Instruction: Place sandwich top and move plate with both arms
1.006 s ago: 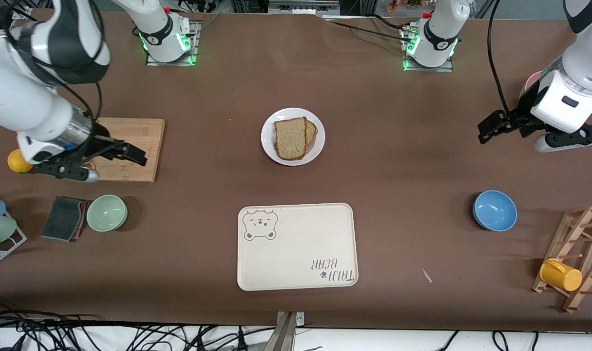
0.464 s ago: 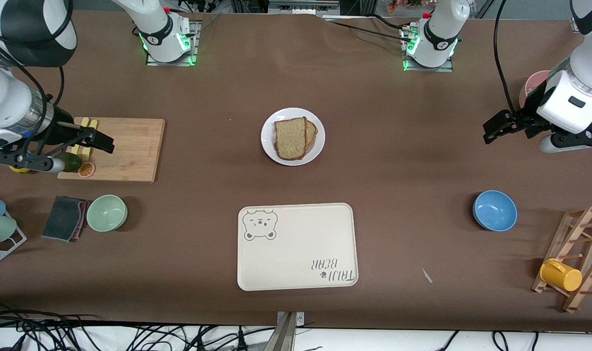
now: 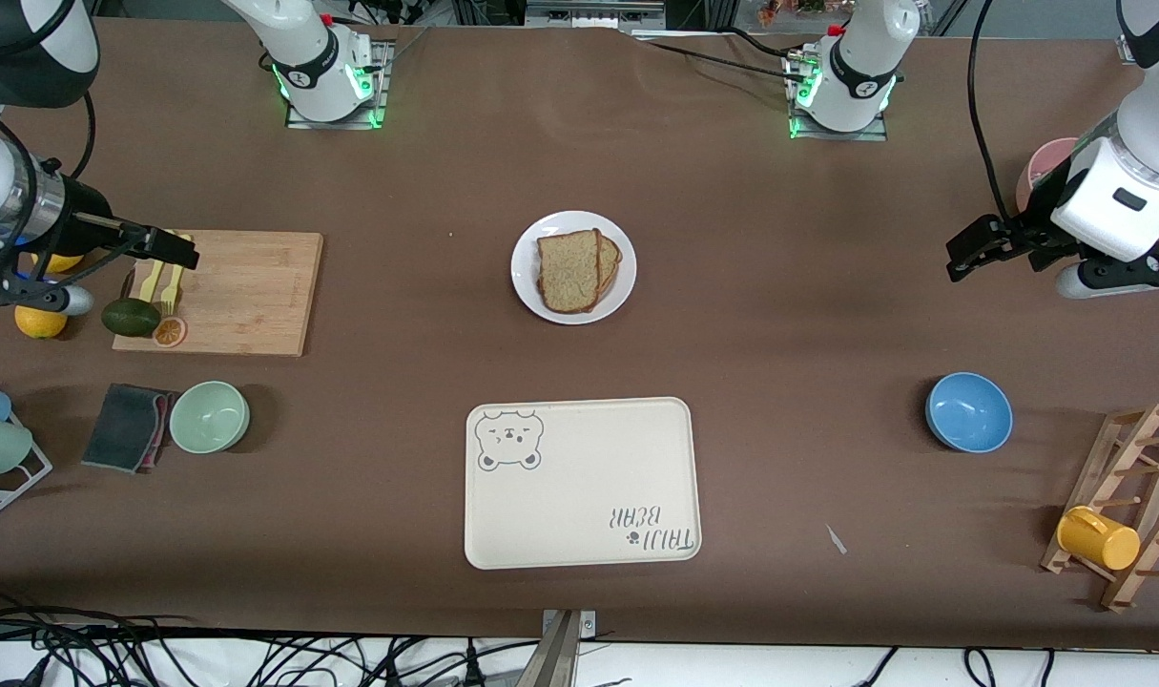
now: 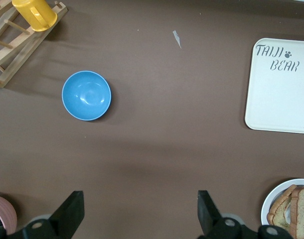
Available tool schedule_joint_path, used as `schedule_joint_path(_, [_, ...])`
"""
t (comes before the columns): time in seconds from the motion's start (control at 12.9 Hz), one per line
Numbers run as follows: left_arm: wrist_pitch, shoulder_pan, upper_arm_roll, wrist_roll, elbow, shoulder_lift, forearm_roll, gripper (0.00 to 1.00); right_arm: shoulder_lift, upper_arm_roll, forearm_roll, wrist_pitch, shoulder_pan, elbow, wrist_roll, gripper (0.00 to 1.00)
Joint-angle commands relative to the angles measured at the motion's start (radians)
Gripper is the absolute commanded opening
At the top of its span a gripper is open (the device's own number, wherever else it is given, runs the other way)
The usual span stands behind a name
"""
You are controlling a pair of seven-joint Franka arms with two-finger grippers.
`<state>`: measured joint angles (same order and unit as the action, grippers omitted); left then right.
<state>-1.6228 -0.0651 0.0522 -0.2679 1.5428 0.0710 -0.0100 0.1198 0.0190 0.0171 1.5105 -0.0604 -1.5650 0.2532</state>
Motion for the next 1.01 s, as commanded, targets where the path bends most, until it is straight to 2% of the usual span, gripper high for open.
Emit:
schedule_joint_path(0.0, [0.027, -0.001, 0.001, 0.013, -0.035, 0.009, -0.011, 1.00, -0.071, -0.085, -0.019, -0.010, 0.077, -0.056, -0.003, 1.00])
schedule_joint_path(0.54, [0.027, -0.001, 0.001, 0.012, -0.035, 0.009, -0.011, 1.00, -0.035, -0.088, -0.019, -0.003, 0.064, -0.055, 0.003, 1.00])
schedule_joint_path(0.93, [0.027, -0.001, 0.001, 0.012, -0.035, 0.010, -0.011, 1.00, -0.038, -0.114, -0.011, -0.030, 0.057, -0.055, 0.004, 1.00])
